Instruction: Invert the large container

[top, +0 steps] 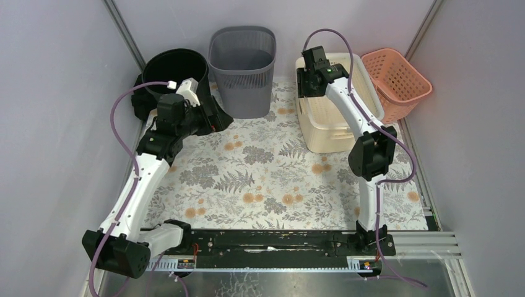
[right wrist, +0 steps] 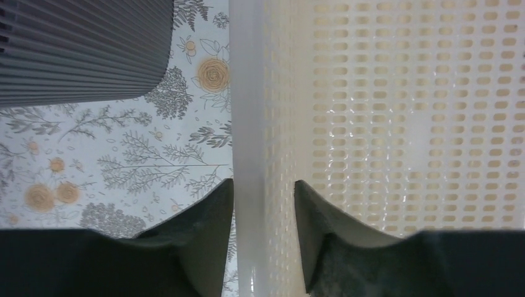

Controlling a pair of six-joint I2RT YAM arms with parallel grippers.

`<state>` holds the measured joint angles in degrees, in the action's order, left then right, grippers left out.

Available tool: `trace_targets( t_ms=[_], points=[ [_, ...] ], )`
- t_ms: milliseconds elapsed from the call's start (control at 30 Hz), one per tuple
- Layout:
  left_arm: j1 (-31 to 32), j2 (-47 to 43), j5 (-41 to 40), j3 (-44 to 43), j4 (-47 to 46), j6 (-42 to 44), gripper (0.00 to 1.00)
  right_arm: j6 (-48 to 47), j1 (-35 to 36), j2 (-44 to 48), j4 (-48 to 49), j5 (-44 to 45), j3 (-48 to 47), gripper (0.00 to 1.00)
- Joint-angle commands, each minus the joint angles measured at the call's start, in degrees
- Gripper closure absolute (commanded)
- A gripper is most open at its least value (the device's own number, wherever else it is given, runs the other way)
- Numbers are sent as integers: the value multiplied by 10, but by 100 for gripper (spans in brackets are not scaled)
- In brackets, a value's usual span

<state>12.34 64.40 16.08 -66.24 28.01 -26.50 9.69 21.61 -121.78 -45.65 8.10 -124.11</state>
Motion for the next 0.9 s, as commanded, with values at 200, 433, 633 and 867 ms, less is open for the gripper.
trace_targets(
  t_ms=[200,433,633,867],
  points=[
    [2,-23,-2,13,11,-8,0,-12,6,-13,-25,29,-84,99],
    [2,-31,1,10,13,-13,0,-29,5,33,-38,60,-173,100],
    [2,-37,-6,-1,19,-11,0,-24,5,130,-3,39,-157,100],
    [3,-51,-3,-14,20,-18,0,22,5,259,59,-77,-101,100]
  ],
)
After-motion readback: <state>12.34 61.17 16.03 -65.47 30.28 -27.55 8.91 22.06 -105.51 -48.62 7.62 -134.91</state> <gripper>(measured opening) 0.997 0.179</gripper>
